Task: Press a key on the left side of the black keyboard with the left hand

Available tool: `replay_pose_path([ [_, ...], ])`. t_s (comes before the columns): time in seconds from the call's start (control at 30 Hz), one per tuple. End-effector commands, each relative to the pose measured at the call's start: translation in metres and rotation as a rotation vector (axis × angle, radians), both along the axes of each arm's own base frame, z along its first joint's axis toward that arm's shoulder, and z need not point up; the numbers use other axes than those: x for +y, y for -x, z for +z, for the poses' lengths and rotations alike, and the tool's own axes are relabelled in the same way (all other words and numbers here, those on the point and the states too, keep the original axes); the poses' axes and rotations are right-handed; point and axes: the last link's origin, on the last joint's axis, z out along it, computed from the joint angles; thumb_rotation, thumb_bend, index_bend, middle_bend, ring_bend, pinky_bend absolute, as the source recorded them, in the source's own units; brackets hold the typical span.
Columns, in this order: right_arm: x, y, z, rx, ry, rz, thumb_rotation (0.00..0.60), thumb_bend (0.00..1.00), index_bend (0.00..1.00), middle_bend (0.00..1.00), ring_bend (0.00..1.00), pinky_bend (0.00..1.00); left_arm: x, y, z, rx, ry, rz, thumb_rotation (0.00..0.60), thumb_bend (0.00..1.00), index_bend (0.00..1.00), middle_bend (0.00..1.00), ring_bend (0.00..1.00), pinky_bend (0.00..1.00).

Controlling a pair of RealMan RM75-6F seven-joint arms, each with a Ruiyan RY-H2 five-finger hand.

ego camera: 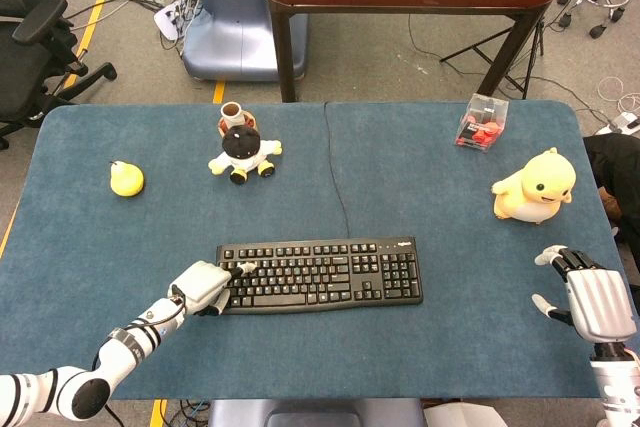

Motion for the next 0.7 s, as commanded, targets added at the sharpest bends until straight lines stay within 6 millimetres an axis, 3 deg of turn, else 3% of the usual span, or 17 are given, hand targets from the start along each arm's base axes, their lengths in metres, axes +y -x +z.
replay_pose_path([
  [0.03, -0.0001, -0.0001, -0.0001, 0.0, 0.001, 0.0, 0.6, 0.07, 0.41, 0.35, 0.34, 0.64, 0.0033, 0.0013, -0.0016, 0.008, -0.007, 0.006, 0.6, 0.71, 0.01, 0.83, 0.85, 1.0],
  [0.7, -0.0011, 0.001, -0.0007, 0.001, -0.005, -0.005, 0.6, 0.07, 0.41, 0.35, 0.34, 0.64, 0.0034, 0.0072, -0.0054, 0.033, -0.009, 0.005, 0.6, 0.71, 0.04, 0.82, 0.85, 1.0],
])
